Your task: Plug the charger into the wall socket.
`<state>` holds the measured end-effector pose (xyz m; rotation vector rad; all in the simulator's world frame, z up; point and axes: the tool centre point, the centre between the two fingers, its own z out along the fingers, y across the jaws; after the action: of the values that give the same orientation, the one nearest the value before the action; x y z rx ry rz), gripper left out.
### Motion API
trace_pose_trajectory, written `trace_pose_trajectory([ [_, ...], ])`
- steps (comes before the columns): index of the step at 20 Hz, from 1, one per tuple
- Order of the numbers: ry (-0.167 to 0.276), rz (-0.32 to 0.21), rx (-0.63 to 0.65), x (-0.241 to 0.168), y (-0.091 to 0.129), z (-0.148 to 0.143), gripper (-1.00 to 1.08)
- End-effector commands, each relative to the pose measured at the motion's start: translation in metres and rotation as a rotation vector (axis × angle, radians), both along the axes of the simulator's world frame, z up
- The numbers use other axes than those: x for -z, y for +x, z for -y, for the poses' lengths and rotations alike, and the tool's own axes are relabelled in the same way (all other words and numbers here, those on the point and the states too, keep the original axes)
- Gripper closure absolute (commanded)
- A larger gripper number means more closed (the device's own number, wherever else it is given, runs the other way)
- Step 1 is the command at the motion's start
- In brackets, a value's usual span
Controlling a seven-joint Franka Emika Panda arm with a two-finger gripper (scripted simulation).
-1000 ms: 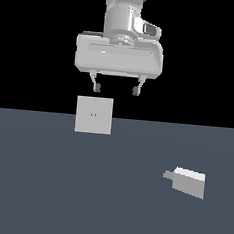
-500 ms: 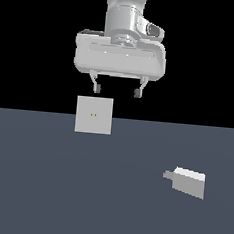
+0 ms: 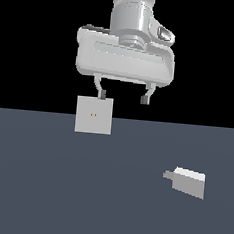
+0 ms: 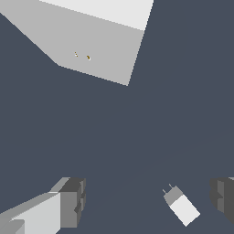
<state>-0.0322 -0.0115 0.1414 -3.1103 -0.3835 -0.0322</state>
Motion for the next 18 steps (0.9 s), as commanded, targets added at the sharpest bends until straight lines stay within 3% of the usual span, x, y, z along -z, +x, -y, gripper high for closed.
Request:
trace_pose_trajectory([
  [1, 0.001, 0.002, -0.052, 0.006, -0.009, 0.006, -0.92],
  [18, 0.006, 0.016, -0.388, 0.044, -0.053, 0.052, -0.92],
])
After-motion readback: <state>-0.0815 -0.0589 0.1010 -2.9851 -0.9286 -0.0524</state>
